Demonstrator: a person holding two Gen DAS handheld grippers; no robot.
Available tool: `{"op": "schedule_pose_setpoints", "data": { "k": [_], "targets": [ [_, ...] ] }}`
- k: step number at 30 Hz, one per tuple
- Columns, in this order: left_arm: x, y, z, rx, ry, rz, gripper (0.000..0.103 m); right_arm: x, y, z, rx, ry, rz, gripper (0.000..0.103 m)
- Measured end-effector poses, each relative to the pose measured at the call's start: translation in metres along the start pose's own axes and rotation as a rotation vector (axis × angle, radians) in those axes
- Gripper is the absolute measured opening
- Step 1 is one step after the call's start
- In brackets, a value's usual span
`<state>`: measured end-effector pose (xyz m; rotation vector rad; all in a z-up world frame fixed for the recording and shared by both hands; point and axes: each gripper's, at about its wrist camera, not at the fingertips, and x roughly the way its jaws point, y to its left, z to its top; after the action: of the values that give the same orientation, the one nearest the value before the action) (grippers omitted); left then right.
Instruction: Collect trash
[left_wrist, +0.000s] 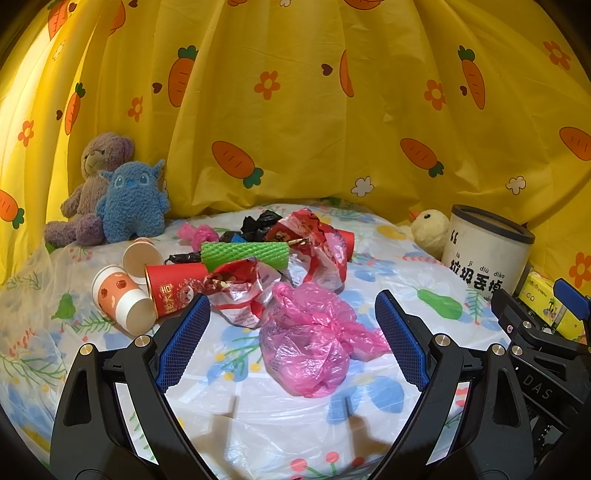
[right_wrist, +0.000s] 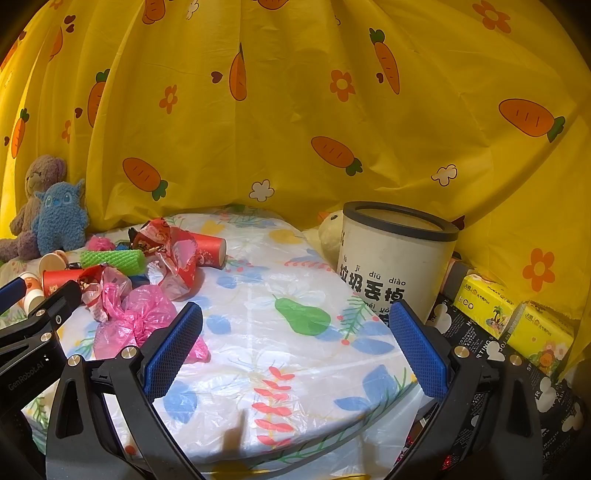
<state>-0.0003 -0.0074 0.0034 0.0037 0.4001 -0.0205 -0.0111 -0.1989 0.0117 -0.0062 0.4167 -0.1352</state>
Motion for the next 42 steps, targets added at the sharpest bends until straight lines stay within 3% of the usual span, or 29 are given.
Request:
{"op": "schedule_pose_setpoints", "data": {
  "k": [42],
  "targets": [
    [-0.0004,-0.0027,0.0006,-0.002,0.000,-0.002,0.089,-0.0005,0.0001,-0.0006,0.004,0.000,0.001,0.098]
  ]
}}
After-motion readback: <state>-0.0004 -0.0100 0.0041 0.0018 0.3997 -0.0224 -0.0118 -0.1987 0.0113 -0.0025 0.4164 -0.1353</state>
